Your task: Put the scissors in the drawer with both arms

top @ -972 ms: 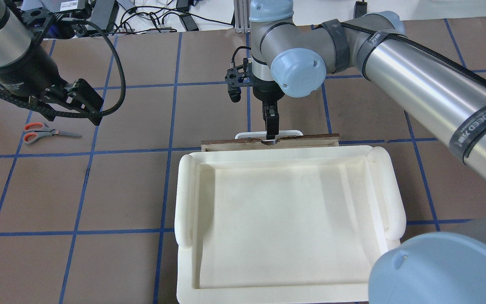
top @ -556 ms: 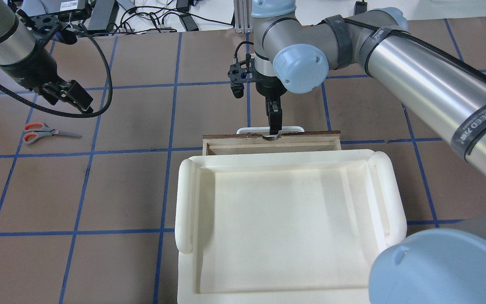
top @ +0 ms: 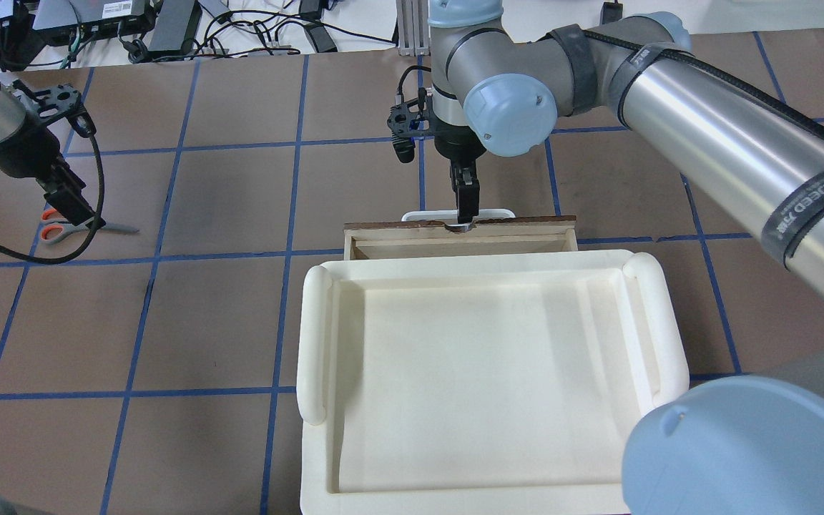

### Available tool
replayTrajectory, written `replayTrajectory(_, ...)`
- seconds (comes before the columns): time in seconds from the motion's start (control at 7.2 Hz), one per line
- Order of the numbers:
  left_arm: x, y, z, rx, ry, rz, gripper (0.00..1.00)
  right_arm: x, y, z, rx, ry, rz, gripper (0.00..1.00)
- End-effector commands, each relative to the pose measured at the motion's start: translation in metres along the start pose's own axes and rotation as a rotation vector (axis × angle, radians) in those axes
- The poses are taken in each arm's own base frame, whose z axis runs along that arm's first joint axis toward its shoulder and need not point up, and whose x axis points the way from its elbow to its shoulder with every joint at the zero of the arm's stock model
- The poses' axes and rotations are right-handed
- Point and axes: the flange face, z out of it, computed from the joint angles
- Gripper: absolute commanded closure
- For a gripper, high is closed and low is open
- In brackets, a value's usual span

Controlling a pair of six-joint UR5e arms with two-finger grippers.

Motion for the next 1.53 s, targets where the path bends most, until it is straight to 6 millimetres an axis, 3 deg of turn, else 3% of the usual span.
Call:
replayTrajectory(0.0,-0.046,0.046,0.044,-0.013,-0.054,0.305,0.00,0.004,-0.001,0.001,0.003,0.015,-0.003,0.00)
replayTrajectory(0.42,-0.084,0.054,0.085,-0.048,-0.148,0.514,0.00,0.006,0.000,-0.005,0.006,0.027,-0.002,0.00)
replayTrajectory(0.56,-0.089,0.054,0.097,-0.049,-0.159,0.525,0.00,0.008,-0.001,-0.009,0.008,0.038,-0.004,0.00)
replayTrajectory(0.69,-0.090,0.054,0.115,-0.056,-0.140,0.688,0.00,0.009,-0.001,-0.009,0.006,0.037,-0.007,0.00)
replayTrajectory(0.97,-0.095,0.057,0.133,-0.063,-0.129,0.783,0.00,0.011,0.001,-0.010,0.006,0.046,-0.008,0.00)
replayTrajectory(1.39,-0.099,0.062,0.135,-0.094,-0.132,0.765,0.03,0.015,0.006,-0.008,0.002,0.052,-0.011,0.00)
